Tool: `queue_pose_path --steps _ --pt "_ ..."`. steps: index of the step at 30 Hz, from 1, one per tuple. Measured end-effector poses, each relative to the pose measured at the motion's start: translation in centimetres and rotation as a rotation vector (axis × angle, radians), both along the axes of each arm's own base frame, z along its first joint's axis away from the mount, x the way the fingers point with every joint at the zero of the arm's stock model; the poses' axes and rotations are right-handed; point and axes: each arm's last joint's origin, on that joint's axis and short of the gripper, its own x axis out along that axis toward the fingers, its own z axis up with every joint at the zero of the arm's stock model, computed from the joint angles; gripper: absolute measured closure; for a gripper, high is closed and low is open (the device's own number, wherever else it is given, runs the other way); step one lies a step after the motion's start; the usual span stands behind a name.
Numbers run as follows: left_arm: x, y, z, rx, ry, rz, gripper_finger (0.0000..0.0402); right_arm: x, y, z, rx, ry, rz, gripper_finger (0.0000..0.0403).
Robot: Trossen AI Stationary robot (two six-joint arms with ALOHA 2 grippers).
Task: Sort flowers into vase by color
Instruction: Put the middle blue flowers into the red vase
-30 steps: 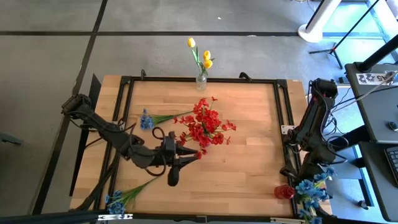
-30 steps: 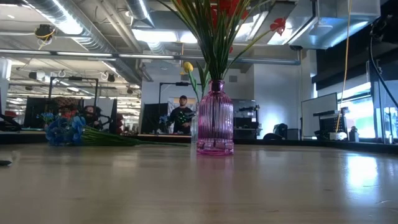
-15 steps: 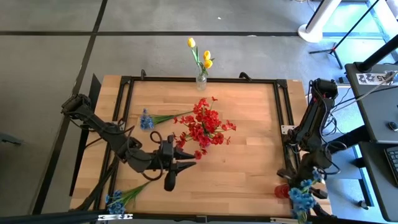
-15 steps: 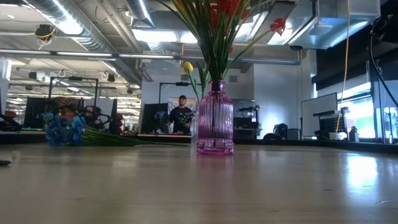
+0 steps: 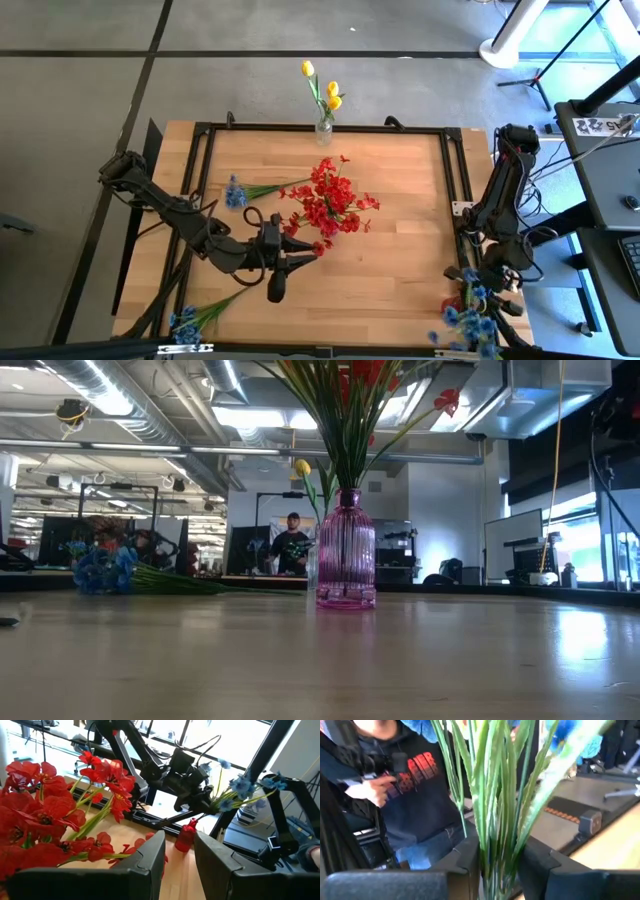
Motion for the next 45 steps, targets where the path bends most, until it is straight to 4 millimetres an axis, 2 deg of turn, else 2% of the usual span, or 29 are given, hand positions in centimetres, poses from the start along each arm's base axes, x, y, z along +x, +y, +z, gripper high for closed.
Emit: queue_pose_path --steps 13,23,31,40,45 --pt "0.0 0.0 0.0 -0.002 0.000 0.000 0.0302 0.0 -0.6 2.7 -0.253 0.198 -0.073 0.0295" --pt "-0.2 -0.2 -0.2 -0.041 0.017 -0.001 0.0302 -0.4 -1.8 4.9 -0.359 0.432 -0.122 0.0294" --pt "-0.3 -0.2 -0.7 -0.060 0.049 0.008 0.0302 -0.8 -2.3 4.5 -0.352 0.683 -0.121 0.0294" --pt "-0.3 -0.1 -0.8 -0.072 0.060 0.012 0.0302 -1.0 -2.4 4.3 -0.357 0.771 -0.116 0.0294" --pt "-0.6 0.1 -1.8 -0.101 0.143 0.038 0.0302 -1.1 -3.2 5.6 -0.405 0.852 -0.175 0.0294"
